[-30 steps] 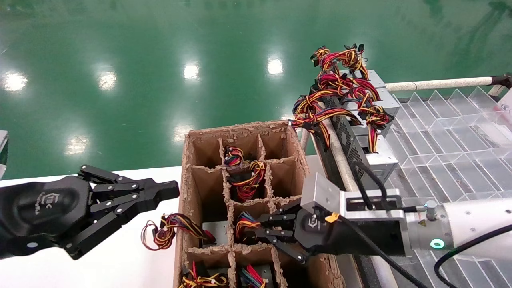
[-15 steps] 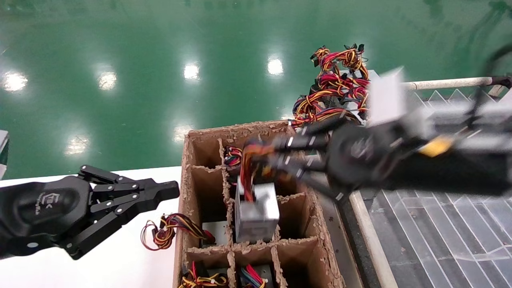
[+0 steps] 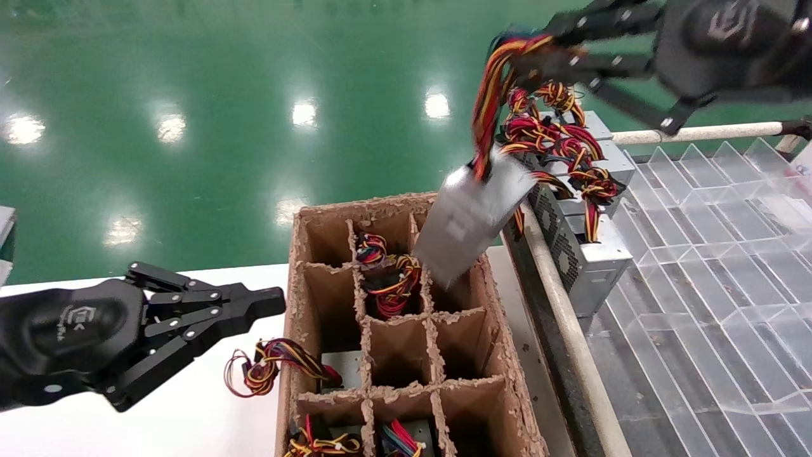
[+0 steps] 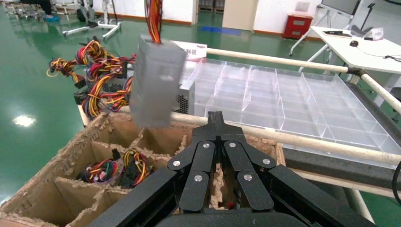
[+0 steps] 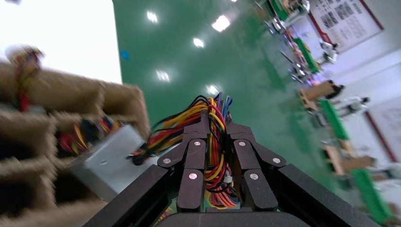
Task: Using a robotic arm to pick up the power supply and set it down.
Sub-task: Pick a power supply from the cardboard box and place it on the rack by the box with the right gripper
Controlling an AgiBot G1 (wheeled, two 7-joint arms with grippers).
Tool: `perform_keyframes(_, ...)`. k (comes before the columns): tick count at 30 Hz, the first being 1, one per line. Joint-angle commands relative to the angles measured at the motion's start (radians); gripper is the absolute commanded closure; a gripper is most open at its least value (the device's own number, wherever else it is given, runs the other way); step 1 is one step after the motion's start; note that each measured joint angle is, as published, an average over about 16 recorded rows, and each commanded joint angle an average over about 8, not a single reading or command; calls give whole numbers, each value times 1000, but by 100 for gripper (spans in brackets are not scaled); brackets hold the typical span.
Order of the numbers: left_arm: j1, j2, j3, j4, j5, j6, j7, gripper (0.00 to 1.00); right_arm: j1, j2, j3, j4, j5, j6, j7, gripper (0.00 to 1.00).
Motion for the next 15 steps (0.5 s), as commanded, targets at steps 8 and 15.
perform_keyframes(8, 0, 0, 0, 0, 0, 0, 0, 100, 146, 66, 1, -4, -136, -19, -19, 100)
perform_keyframes(15, 0, 0, 0, 0, 0, 0, 0, 100, 197, 146, 14, -7, -202, -26, 10, 100)
